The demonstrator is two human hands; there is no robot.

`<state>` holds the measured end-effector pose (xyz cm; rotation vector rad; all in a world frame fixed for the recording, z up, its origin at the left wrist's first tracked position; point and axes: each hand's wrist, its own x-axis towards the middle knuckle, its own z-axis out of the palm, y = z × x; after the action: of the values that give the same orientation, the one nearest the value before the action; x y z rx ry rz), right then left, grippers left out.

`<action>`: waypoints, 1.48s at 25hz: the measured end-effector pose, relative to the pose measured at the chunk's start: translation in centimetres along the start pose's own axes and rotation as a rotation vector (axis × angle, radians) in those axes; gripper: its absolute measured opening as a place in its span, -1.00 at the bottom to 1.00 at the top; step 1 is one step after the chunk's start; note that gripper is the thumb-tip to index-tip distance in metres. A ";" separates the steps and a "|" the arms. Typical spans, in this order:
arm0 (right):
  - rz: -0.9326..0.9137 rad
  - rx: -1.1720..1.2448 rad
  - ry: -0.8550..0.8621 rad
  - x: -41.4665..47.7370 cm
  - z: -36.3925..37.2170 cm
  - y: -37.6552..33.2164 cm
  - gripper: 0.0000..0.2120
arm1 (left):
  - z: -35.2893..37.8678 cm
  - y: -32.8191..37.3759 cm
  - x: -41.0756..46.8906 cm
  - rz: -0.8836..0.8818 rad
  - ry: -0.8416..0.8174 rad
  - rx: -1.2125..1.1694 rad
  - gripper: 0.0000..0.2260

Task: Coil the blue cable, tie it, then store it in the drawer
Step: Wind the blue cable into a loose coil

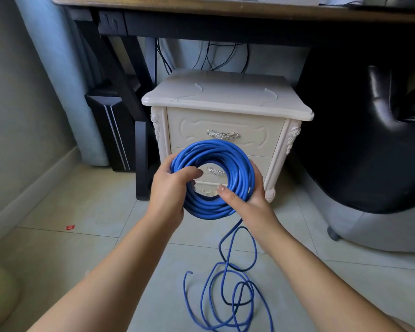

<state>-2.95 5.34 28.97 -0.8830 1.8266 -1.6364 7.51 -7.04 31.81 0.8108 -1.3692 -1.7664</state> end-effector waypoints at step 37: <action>0.019 0.186 0.083 0.1 -1.0 -0.8 -0.57 | 1.2 -0.2 -1.3 -0.060 -0.031 0.147 -0.85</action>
<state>-3.70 5.84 29.92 -0.7243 1.6969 -1.8212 7.12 -5.33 31.92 0.9159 -1.5235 -1.7457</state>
